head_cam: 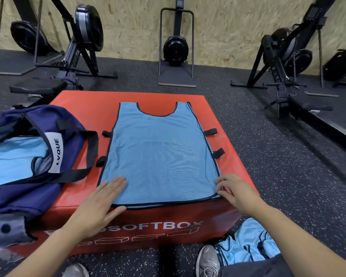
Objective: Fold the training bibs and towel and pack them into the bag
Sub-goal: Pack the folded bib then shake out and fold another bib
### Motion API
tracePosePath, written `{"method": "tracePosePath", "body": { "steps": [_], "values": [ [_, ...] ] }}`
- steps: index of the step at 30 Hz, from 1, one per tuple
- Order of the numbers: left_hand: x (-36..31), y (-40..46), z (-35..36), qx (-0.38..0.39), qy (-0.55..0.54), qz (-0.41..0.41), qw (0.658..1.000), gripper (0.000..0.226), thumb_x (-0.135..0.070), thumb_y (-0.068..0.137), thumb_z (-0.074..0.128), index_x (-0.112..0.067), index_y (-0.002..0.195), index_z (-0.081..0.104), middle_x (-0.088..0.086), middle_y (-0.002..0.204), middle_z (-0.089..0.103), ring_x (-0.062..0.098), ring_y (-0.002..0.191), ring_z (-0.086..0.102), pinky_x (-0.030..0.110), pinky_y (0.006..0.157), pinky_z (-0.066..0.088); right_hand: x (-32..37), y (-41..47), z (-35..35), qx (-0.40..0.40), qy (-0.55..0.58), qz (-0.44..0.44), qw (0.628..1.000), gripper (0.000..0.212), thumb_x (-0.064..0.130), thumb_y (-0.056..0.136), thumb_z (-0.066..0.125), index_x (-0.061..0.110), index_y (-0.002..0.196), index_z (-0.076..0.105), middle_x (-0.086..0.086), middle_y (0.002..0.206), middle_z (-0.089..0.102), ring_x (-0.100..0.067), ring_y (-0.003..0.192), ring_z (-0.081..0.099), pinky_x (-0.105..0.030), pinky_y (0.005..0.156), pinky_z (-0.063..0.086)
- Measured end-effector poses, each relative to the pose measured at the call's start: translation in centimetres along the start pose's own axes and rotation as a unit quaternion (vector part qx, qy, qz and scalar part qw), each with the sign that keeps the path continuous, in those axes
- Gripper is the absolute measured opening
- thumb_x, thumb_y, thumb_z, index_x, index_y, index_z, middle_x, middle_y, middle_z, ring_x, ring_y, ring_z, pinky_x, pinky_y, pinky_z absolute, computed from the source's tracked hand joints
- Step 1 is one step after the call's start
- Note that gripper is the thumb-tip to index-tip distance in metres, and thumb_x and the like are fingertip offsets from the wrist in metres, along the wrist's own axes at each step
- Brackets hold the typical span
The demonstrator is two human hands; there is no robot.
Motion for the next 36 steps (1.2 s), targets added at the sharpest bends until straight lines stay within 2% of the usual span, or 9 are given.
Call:
{"method": "tracePosePath", "body": {
  "steps": [8,11,16,21,24,28,30,34,36],
  "values": [
    [0.2,0.0,-0.3,-0.001,-0.009,0.003,1.000,0.074,-0.064,0.099,0.036,-0.025,0.159,0.018,-0.010,0.167,0.013,0.004,0.152,0.010,0.028,0.123,0.006,-1.2,-1.5,-1.2,0.007,-0.026,-0.021,0.999,0.013,0.018,0.096,0.061,0.027,0.087,0.057,0.022,0.109,0.051,0.002,0.106,0.046,-0.024,0.088,0.042],
    [0.1,-0.1,-0.3,0.003,-0.002,0.007,1.000,0.075,-0.065,0.099,0.036,-0.026,0.160,0.017,-0.010,0.167,0.012,0.005,0.153,0.010,0.029,0.123,0.006,-1.2,-2.1,-1.3,0.015,-0.023,-0.037,0.999,0.006,0.026,0.094,0.065,0.029,0.093,0.060,0.026,0.116,0.049,0.003,0.111,0.047,-0.026,0.095,0.045],
    [0.2,-0.2,-0.1,0.010,0.023,0.023,0.999,0.074,-0.064,0.098,0.036,-0.026,0.159,0.020,-0.009,0.166,0.016,0.007,0.152,0.016,0.030,0.123,0.011,-0.5,-1.3,-0.5,0.051,-0.067,-0.020,0.996,0.079,0.065,0.074,0.071,0.033,0.141,0.046,0.019,0.147,0.036,-0.001,0.134,0.033,-0.027,0.114,0.029],
    [0.2,-0.9,-0.9,-0.020,-0.019,-0.001,1.000,0.059,-0.054,0.104,0.022,-0.026,0.151,0.043,-0.012,0.159,0.033,0.005,0.149,0.026,0.022,0.122,0.012,0.7,-0.5,-0.2,0.022,-0.062,-0.014,0.998,0.051,0.028,0.075,0.078,0.029,0.124,0.063,0.014,0.135,0.052,-0.008,0.123,0.050,-0.030,0.103,0.043],
    [-0.2,-1.0,-2.0,-0.080,-0.047,-0.044,0.995,0.042,-0.027,0.095,0.045,-0.024,0.133,0.064,-0.013,0.141,0.054,0.008,0.136,0.046,0.013,0.118,0.019,0.6,-0.6,-0.4,-0.048,-0.050,-0.013,0.998,0.030,0.012,0.078,0.075,0.026,0.105,0.072,0.015,0.119,0.063,-0.012,0.111,0.060,-0.033,0.091,0.053],
    [-1.0,-0.7,-4.1,-0.122,-0.097,-0.133,0.979,0.043,0.001,0.087,0.068,-0.028,0.118,0.073,-0.010,0.115,0.072,0.017,0.107,0.069,0.031,0.092,0.051,0.8,-0.9,-1.2,-0.139,-0.005,0.054,0.989,0.032,0.004,0.081,0.070,0.024,0.105,0.071,0.012,0.107,0.069,-0.014,0.104,0.062,-0.031,0.088,0.049],
    [-1.5,-0.5,-5.3,-0.151,-0.127,-0.168,0.966,0.043,0.001,0.085,0.072,-0.032,0.112,0.075,-0.008,0.104,0.076,0.014,0.095,0.070,0.030,0.080,0.052,1.4,-0.9,-2.0,-0.195,0.009,0.089,0.977,0.032,0.003,0.082,0.069,0.025,0.104,0.072,0.011,0.104,0.071,-0.015,0.100,0.065,-0.034,0.087,0.050],
    [-2.7,-0.5,-8.3,-0.232,-0.214,-0.164,0.935,0.038,0.002,0.086,0.073,-0.031,0.105,0.076,-0.013,0.096,0.075,-0.003,0.092,0.066,0.012,0.083,0.046,3.6,-0.6,-4.2,-0.279,0.041,0.090,0.955,0.035,-0.003,0.082,0.068,0.026,0.101,0.070,0.013,0.100,0.072,-0.016,0.093,0.066,-0.034,0.084,0.049],
    [-2.9,-0.5,-10.3,-0.244,-0.256,-0.153,0.923,0.043,0.004,0.088,0.069,-0.035,0.105,0.071,-0.011,0.094,0.075,0.001,0.090,0.069,0.017,0.082,0.050,4.8,-0.4,-5.9,-0.306,0.101,0.089,0.943,0.035,-0.003,0.085,0.064,0.028,0.102,0.061,0.014,0.097,0.071,-0.011,0.090,0.065,-0.033,0.082,0.048]
  ]
}}
Point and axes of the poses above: each hand's wrist, its own y-axis towards the middle knuckle, its own z-axis out of the palm, x = y × z, the point moved 1 cm from there along y, towards the middle knuckle
